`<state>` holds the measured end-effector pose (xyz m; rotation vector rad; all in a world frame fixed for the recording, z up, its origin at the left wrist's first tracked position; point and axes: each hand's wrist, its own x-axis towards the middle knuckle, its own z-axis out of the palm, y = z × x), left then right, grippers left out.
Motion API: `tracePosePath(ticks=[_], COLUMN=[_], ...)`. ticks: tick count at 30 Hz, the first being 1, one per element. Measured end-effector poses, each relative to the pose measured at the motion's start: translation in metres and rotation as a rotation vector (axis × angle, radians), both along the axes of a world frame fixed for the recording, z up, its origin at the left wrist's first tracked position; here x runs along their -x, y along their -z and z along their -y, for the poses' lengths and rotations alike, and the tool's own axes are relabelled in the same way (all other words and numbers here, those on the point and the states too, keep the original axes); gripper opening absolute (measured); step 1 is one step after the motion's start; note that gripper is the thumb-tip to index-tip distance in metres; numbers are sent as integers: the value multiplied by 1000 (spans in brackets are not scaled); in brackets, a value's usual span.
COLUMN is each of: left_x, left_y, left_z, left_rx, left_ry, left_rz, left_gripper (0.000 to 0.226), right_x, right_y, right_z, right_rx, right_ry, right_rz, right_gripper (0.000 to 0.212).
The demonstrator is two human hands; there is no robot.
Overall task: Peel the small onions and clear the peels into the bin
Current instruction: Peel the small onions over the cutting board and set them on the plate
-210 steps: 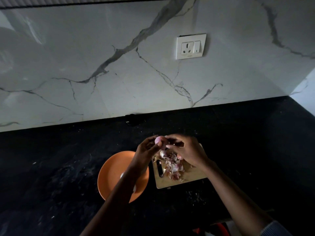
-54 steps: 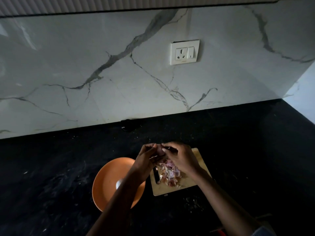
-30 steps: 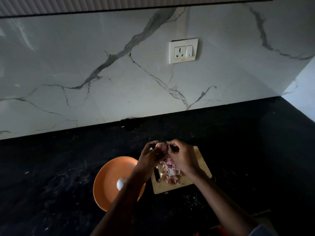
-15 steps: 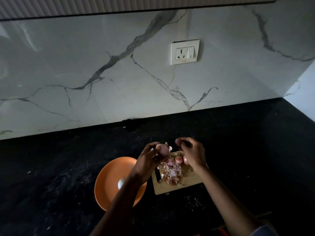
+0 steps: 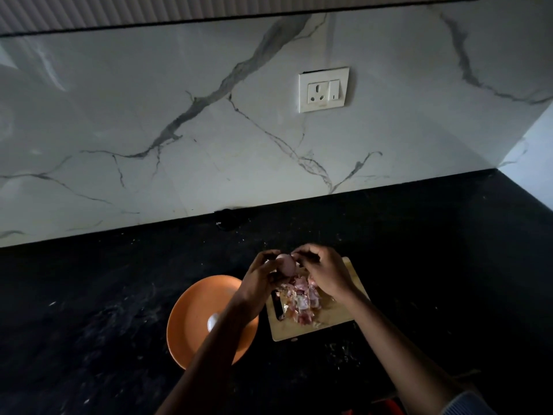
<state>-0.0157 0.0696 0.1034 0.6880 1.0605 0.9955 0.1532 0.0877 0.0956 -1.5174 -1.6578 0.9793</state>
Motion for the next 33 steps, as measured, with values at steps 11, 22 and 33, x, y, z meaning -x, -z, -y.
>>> tracePosePath(ticks=[11,22,33], left_x=[6,-5,-7], left_y=[-9,-15,-11], left_z=[6,-3,-2], left_rx=[-58,-27,-59], left_ry=[-16,-41,-57], left_rz=[94,-2,-62], left_gripper=[16,25,19], right_x=[-24,0,5], right_y=[5,-18,-9], right_z=[3,6,7], right_rx=[-21,-281,-342], right_ry=[-4,-116,-110], right_rz=[324,128,240], right_gripper=[37,34,24])
